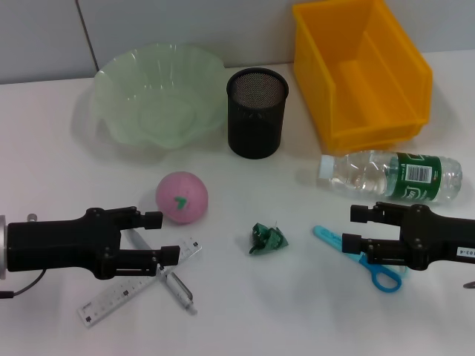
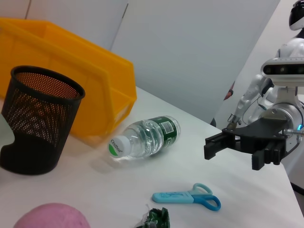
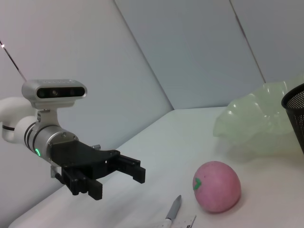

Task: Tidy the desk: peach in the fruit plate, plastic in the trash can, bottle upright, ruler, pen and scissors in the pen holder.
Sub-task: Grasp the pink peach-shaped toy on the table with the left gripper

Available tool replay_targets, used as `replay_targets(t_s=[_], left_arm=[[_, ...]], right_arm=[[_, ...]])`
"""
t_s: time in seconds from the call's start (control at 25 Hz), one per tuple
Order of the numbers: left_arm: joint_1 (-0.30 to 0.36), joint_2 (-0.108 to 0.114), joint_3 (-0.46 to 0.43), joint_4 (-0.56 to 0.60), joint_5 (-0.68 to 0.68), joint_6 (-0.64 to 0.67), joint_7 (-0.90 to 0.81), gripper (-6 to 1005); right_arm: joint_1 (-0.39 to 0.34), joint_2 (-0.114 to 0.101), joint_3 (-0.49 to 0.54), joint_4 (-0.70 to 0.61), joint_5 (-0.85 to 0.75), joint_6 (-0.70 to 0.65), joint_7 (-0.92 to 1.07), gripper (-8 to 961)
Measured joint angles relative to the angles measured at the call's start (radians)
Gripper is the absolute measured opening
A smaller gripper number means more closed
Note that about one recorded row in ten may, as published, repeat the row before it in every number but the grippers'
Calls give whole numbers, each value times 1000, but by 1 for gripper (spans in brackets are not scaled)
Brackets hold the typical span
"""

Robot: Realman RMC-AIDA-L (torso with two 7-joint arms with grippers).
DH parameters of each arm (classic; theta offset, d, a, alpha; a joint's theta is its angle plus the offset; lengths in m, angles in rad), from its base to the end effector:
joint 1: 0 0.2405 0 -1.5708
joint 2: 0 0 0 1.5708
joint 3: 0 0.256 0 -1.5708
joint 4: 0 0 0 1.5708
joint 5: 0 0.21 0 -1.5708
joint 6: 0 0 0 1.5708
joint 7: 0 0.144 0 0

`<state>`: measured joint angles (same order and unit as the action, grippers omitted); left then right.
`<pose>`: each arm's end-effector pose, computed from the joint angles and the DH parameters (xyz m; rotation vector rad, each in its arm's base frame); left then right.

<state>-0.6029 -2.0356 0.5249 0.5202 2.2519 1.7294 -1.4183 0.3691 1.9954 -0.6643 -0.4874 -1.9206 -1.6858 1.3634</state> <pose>-0.2668 0.3091 -0.0046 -2.9238 -0.7940 -0.6976 0.3161 0.2670 0.0136 -2.6416 0.9243 0.8733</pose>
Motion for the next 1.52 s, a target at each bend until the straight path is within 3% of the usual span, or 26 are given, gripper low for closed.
replay_targets(t_s=[0.88,1.2,1.52], left_arm=[[23,-20,-6,12,-11,-42,108,844],[-10,-27,-6,54,-46,-43,85,844],[-55,-31,46,128,-46,-140,46,845]], right_arm=[[1,11,14,0,8,8,-112,791],[1,10,15,0,9,10,-111,792],[-1,9,24,4,9,12,-109,791]])
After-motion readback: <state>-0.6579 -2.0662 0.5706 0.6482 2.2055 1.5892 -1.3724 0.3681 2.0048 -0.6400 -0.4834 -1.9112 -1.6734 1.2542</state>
